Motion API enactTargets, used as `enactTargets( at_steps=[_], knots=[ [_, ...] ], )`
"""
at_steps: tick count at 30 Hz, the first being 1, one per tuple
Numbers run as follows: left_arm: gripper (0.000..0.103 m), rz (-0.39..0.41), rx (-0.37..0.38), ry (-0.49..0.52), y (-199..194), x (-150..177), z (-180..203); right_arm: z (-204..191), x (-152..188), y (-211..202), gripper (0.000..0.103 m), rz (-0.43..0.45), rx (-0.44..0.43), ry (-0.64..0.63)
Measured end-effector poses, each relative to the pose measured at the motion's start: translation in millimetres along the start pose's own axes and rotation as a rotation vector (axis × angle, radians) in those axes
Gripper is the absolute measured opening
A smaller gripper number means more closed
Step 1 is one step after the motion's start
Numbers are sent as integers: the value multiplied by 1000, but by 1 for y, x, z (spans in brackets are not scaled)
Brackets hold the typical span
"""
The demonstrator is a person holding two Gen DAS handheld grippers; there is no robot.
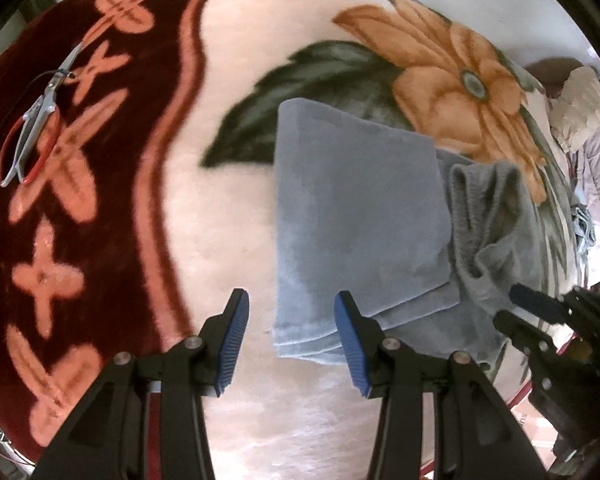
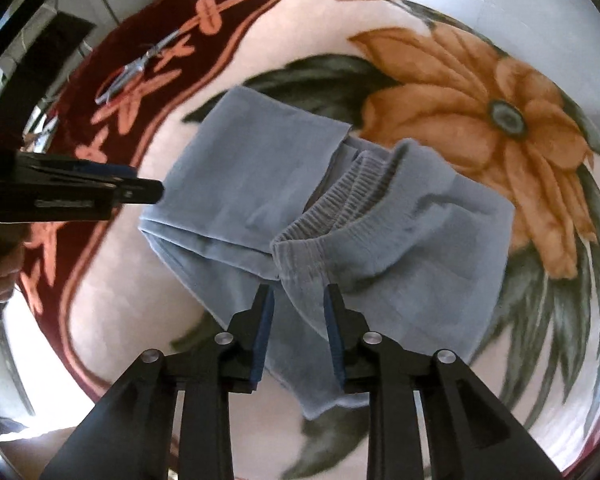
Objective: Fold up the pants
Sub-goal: 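Fold the waistband over onto the folded legs with the right gripper and release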
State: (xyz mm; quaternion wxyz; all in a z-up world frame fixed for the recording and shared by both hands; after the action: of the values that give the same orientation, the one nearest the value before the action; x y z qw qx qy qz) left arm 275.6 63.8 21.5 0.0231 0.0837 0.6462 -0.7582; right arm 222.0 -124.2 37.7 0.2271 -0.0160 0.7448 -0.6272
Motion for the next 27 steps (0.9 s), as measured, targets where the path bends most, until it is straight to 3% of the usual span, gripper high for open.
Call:
enactTargets(
  at_steps=[7,17,22,27],
  knots=[
    [47,-2,70,26,-4,-7,38,36,0,-1,27,0,28,108],
    [49,1,198,36,-2,-12,104,96,-19,12,27,20,-36,253],
    [50,-37,186,56,20,-10,123,99,-35,32,27,3,-80,199],
    [50,-56,68,50,36,2,113,90,-52,52,27,-6,-125,140]
  ],
)
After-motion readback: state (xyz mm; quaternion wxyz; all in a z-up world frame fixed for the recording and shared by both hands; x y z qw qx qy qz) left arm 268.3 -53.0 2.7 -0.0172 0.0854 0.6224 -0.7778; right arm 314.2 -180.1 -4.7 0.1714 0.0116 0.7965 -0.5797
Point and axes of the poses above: each gripper's, at about its wrist camera, not at the fingertips, and y roughly the way its jaws point, z to its right, x to its underside, the point moved 5 cm from there along y, roughly the way its jaws point, and after that the axes turned 1 degree about y, right-handed, at the moved point
